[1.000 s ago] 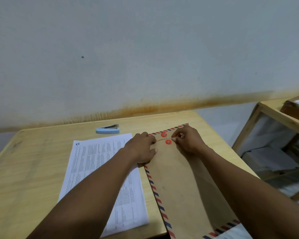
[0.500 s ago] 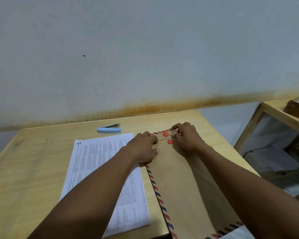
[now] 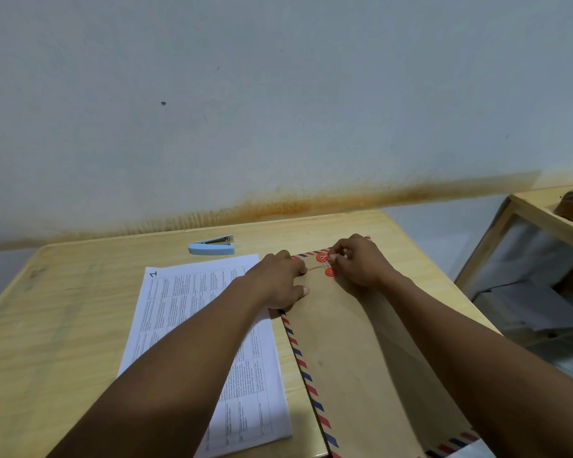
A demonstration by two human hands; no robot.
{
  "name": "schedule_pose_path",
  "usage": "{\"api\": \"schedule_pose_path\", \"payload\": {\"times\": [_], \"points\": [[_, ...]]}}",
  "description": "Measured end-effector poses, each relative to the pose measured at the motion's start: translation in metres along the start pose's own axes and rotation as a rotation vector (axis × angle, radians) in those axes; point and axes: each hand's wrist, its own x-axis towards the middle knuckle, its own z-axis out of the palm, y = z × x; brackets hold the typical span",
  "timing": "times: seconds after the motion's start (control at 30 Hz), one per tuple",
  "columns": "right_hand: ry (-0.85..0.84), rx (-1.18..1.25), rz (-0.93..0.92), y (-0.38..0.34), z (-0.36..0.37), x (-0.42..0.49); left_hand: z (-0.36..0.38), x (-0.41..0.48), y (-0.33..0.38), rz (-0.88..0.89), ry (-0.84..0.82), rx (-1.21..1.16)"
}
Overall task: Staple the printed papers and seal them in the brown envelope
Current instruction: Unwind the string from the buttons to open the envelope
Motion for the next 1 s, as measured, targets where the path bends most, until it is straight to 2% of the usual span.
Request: {"api": "schedule_pose_path", "payload": {"times": [0.43,0.63,0.8,1.0], "points": [[0.054,0.142,0.174,-0.011,0.022,0.022,-0.002,-0.004,-0.001,0.006,-0.005,-0.038],[0.03,0.22,0.136,-0.01,0.009,0.017,-0.002,-0.004,-0.001,0.009,-0.009,-0.04],[-0.09,0.075,0.067,-0.003,-0.004,0.002,-0.003,-0.002,-0.001,0.006,-0.01,-0.046],[0.042,-0.064,0.04,-0.009,0.008,-0.035,-0.002,-0.002,-0.001,-0.003,-0.01,-0.054]]}}
